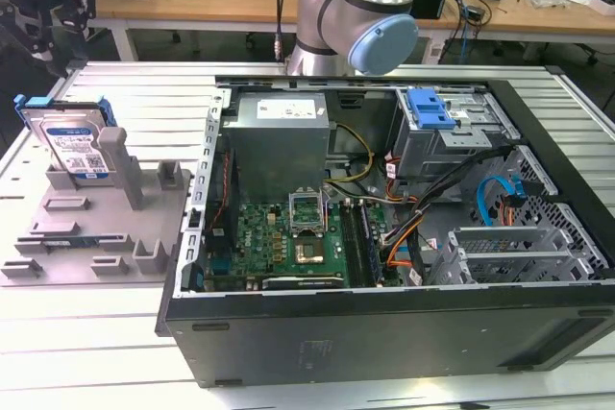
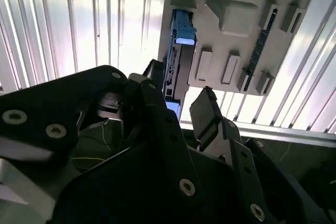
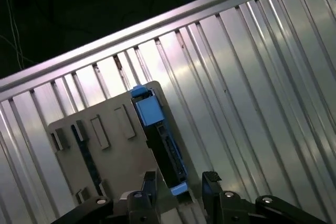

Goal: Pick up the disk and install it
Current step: 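Pick up the disk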

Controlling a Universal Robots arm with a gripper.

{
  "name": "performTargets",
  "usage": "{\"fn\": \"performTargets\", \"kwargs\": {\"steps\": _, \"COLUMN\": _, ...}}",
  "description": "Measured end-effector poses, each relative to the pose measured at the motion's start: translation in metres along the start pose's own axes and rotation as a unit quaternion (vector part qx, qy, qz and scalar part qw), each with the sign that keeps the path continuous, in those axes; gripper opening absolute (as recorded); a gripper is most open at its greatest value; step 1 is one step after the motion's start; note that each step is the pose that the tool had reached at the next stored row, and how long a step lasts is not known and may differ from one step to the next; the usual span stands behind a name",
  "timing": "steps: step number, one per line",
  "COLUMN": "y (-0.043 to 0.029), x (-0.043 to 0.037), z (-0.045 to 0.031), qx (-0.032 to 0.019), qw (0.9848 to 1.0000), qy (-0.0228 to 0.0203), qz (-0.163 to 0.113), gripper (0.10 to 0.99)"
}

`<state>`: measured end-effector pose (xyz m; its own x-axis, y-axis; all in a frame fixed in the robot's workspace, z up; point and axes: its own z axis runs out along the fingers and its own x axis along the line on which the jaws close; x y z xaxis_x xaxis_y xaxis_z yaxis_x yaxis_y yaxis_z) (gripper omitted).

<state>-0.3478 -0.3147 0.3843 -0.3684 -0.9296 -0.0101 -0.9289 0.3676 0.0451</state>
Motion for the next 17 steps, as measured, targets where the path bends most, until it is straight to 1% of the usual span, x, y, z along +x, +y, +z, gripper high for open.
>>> {"fn": "performTargets", "kwargs": {"steps": 2, "y": 0.0, "x": 0.0, "z": 0.0001, "qx": -0.0002, "qw": 0.9998, "qy": 0.001, "qz": -0.021, "gripper": 0.482}}
{"fn": "performTargets", "kwargs": {"steps": 3, "y": 0.0, "x": -0.0001, "z": 0.0001, "qx": -0.0003, "qw": 0.9994, "qy": 0.0016, "qz": -0.034, "gripper": 0.482}}
{"fn": "performTargets", "kwargs": {"steps": 4, "y": 0.0, "x": -0.0001, "z": 0.0001, "qx": -0.0004, "qw": 0.999, "qy": 0.0021, "qz": -0.044, "gripper": 0.482}}
{"fn": "performTargets", "kwargs": {"steps": 5, "y": 0.0001, "x": -0.0002, "z": 0.0002, "qx": -0.0005, "qw": 0.9981, "qy": 0.0031, "qz": -0.062, "gripper": 0.482}}
{"fn": "performTargets", "kwargs": {"steps": 6, "y": 0.0001, "x": -0.0001, "z": 0.0001, "qx": -0.0005, "qw": 0.9977, "qy": 0.0035, "qz": -0.067, "gripper": 0.482}}
{"fn": "performTargets", "kwargs": {"steps": 9, "y": 0.0001, "x": -0.0002, "z": 0.0001, "qx": -0.0003, "qw": 0.9977, "qy": 0.0042, "qz": -0.067, "gripper": 0.482}}
{"fn": "performTargets", "kwargs": {"steps": 11, "y": 0.0001, "x": -0.0003, "z": 0.0002, "qx": 0.0007, "qw": 0.9976, "qy": 0.0074, "qz": -0.069, "gripper": 0.482}}
{"fn": "performTargets", "kwargs": {"steps": 12, "y": 0.0001, "x": -0.0002, "z": 0.0002, "qx": 0.0016, "qw": 0.9973, "qy": 0.0104, "qz": -0.072, "gripper": 0.482}}
{"fn": "performTargets", "kwargs": {"steps": 13, "y": 0.0001, "x": -0.0002, "z": 0.0002, "qx": 0.0021, "qw": 0.9972, "qy": 0.0119, "qz": -0.074, "gripper": 0.482}}
{"fn": "performTargets", "kwargs": {"steps": 15, "y": 0.0001, "x": -0.0004, "z": 0.0003, "qx": 0.0029, "qw": 0.9967, "qy": 0.0139, "qz": -0.08, "gripper": 0.482}}
{"fn": "performTargets", "kwargs": {"steps": 17, "y": 0.0005, "x": -0.0013, "z": 0.0005, "qx": 0.0036, "qw": 0.996, "qy": 0.0142, "qz": -0.088, "gripper": 0.482}}
